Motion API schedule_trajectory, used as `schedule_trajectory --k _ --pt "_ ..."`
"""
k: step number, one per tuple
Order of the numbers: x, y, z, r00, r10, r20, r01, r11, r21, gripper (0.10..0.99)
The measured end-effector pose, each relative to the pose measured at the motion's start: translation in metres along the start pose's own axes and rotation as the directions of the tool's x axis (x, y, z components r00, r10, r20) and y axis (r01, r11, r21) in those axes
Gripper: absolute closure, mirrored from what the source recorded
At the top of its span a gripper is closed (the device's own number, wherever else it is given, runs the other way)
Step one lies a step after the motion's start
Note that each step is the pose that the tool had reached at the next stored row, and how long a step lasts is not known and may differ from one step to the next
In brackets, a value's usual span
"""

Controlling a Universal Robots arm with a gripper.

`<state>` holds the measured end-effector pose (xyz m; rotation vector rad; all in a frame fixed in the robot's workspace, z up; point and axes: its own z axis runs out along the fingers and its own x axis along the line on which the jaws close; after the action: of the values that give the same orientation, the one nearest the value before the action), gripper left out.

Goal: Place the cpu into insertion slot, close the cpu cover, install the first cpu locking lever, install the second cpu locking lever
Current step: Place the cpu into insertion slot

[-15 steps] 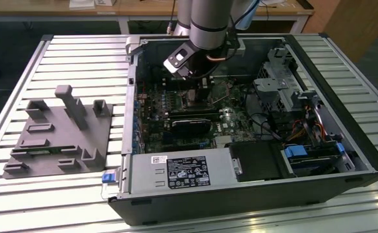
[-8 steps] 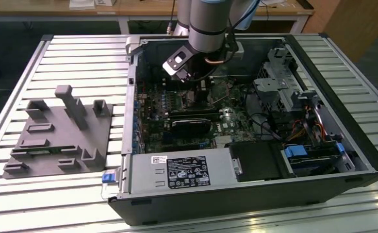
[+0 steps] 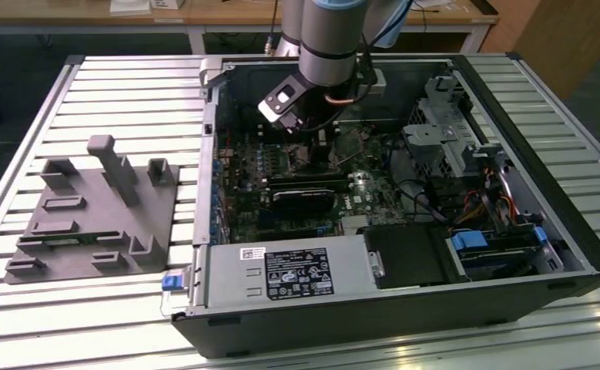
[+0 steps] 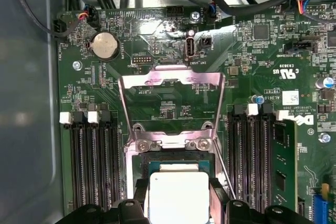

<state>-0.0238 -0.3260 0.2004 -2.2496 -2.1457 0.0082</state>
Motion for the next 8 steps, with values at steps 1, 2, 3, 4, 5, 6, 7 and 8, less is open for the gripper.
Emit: schedule_trajectory --k 1,2,3,4,5,6,7,8 --pt "0.0002 0.0001 0.0004 1.0000 0.000 0.0001 0.000 1.0000 0.000 0.549" --pt "0.0004 0.0002 0.0008 1.0000 0.000 0.0002 0.000 1.0000 0.000 0.549" --pt "0.0007 0.0004 0.0011 1.0000 0.001 0.0002 -0.001 1.0000 0.000 0.549" --pt "0.0010 0.0005 0.0014 1.0000 0.001 0.0001 -0.001 1.0000 0.000 0.549" --pt "0.0012 0.0007 0.0017 1.0000 0.001 0.0002 -0.001 1.0000 0.000 0.549" --pt "0.0014 0.0009 0.0019 1.0000 0.001 0.0001 -0.001 1.0000 0.000 0.549" --pt "0.0016 0.0011 0.0022 1.0000 0.001 0.0001 -0.001 1.0000 0.000 0.549" --pt "0.0017 0.0011 0.0026 1.0000 0.001 -0.0001 -0.001 1.0000 0.000 0.549"
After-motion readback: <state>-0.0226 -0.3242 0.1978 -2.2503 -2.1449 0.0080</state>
